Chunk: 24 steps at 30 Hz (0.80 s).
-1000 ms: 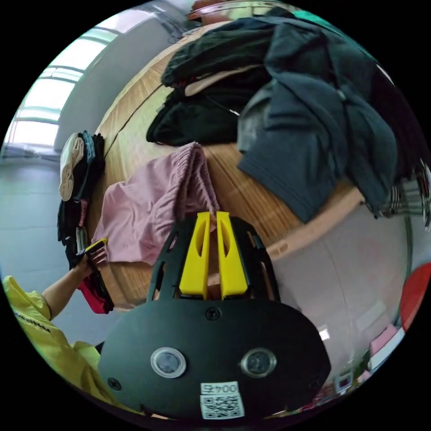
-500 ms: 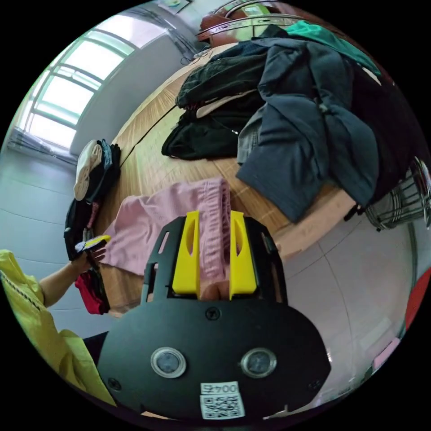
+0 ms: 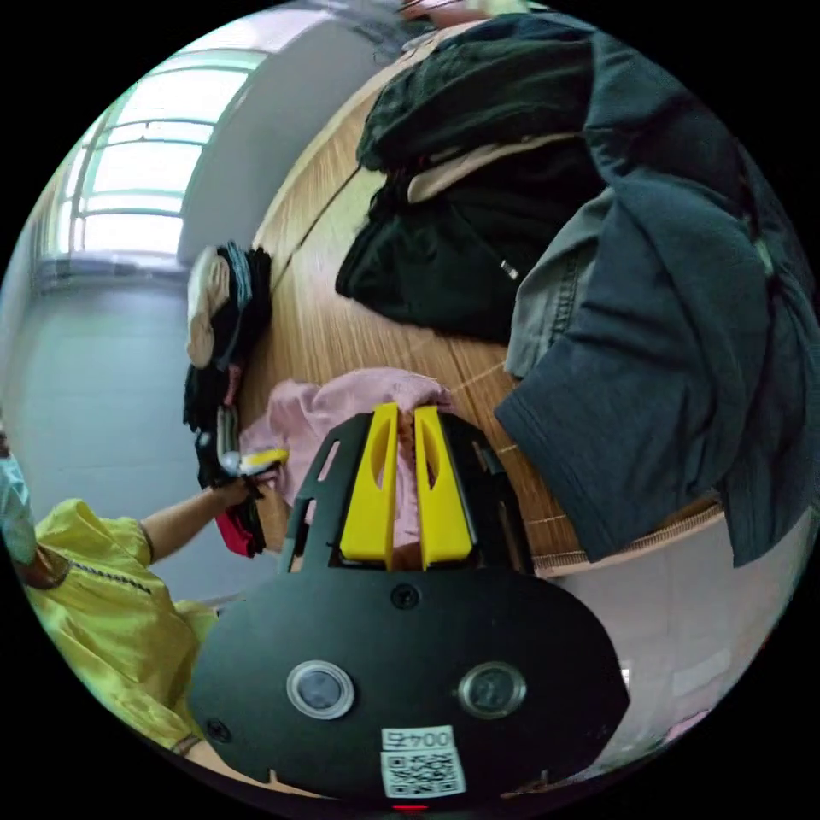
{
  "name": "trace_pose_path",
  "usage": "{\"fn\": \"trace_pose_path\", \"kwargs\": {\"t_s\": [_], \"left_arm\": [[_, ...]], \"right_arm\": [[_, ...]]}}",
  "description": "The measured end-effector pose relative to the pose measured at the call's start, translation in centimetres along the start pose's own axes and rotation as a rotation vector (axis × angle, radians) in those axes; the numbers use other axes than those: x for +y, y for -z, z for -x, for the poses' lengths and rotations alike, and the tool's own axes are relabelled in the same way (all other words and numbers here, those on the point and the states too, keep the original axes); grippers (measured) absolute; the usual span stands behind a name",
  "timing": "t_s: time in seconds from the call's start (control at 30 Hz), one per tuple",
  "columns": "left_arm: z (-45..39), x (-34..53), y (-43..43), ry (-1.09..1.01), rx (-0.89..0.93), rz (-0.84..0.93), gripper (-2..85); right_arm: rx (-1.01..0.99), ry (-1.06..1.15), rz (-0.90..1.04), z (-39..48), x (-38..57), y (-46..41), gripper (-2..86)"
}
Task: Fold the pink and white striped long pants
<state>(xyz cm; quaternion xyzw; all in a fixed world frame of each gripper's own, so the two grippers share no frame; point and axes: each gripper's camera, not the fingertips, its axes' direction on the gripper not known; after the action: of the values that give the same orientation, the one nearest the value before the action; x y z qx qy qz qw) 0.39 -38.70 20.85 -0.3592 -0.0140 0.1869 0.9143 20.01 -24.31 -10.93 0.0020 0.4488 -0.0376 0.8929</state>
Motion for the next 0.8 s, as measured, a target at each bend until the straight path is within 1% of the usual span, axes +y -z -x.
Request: {"fn": "trace_pose_path", "kwargs": {"t_s": [0.03,0.1,0.17,0.2,0.27,0.33,0.37,0.4,0.47,0.53,0.57,0.63,0.67,0.7,0.73,0.77,0.8], "left_arm": [[0.0,0.1,-0.1,0.0,0.001,-0.003,0.0],[0.0,0.4,-0.2,-0.001,-0.001,-0.007,0.0],[0.0,0.6,-0.3,0.004,-0.003,-0.01,0.0],[-0.1,0.8,-0.4,0.009,-0.004,-0.014,0.0],[-0.2,0.8,-0.3,0.021,-0.003,-0.007,0.0],[-0.3,0.6,0.0,0.049,0.001,0.014,0.0],[-0.6,0.3,0.7,0.063,0.024,-0.002,0.1],[-1.2,0.0,1.7,0.061,0.051,-0.054,0.1],[-2.5,-0.8,3.1,0.041,0.086,-0.135,0.1],[-3.9,-2.3,3.2,0.0,0.11,-0.168,0.1],[-4.9,-3.7,2.7,-0.038,0.105,-0.176,0.1],[-6.2,-5.9,1.4,-0.098,0.076,-0.176,0.1],[-6.6,-7.4,0.1,-0.107,0.031,-0.163,0.1],[-6.4,-8.8,-1.7,-0.089,-0.018,-0.114,0.1],[-6.1,-9.4,-2.7,-0.071,-0.043,-0.07,0.1],[-5.3,-10.2,-4.5,-0.025,-0.053,0.009,0.1],[-5.0,-10.5,-4.4,0.021,-0.026,0.007,0.1]], "right_arm": [[-0.027,-0.089,-0.02,-1.6,-0.5,-0.1,4.4],[-0.023,-0.178,0.017,-3.0,-0.8,-2.1,4.8],[-0.097,-0.189,-0.035,-3.0,-0.6,-1.9,5.9],[-0.167,-0.221,-0.058,-2.9,-0.4,-1.6,6.9],[-0.207,-0.242,-0.145,-2.3,0.8,0.0,8.1],[-0.272,-0.268,-0.274,-1.6,3.3,3.0,9.0],[-0.274,-0.27,-0.3,-1.3,4.0,3.8,9.2],[-0.243,-0.243,-0.354,0.3,5.3,5.3,8.6],[-0.147,-0.146,-0.362,4.2,6.8,6.5,6.3],[0.021,0.037,-0.245,11.3,7.8,5.0,1.1],[0.062,0.093,-0.204,13.2,8.0,4.1,0.8],[0.242,0.269,-0.046,19.6,7.8,-0.4,-0.2],[0.309,0.291,-0.019,20.6,7.6,-1.6,-0.4],[0.473,0.281,0.014,21.6,7.1,-3.6,-0.6],[0.562,0.25,0.066,21.4,6.5,-5.5,-0.7],[0.552,0.238,0.091,21.2,6.3,-6.1,-0.8],[0.507,0.193,0.058,21.7,5.9,-6.0,-0.8]]}}
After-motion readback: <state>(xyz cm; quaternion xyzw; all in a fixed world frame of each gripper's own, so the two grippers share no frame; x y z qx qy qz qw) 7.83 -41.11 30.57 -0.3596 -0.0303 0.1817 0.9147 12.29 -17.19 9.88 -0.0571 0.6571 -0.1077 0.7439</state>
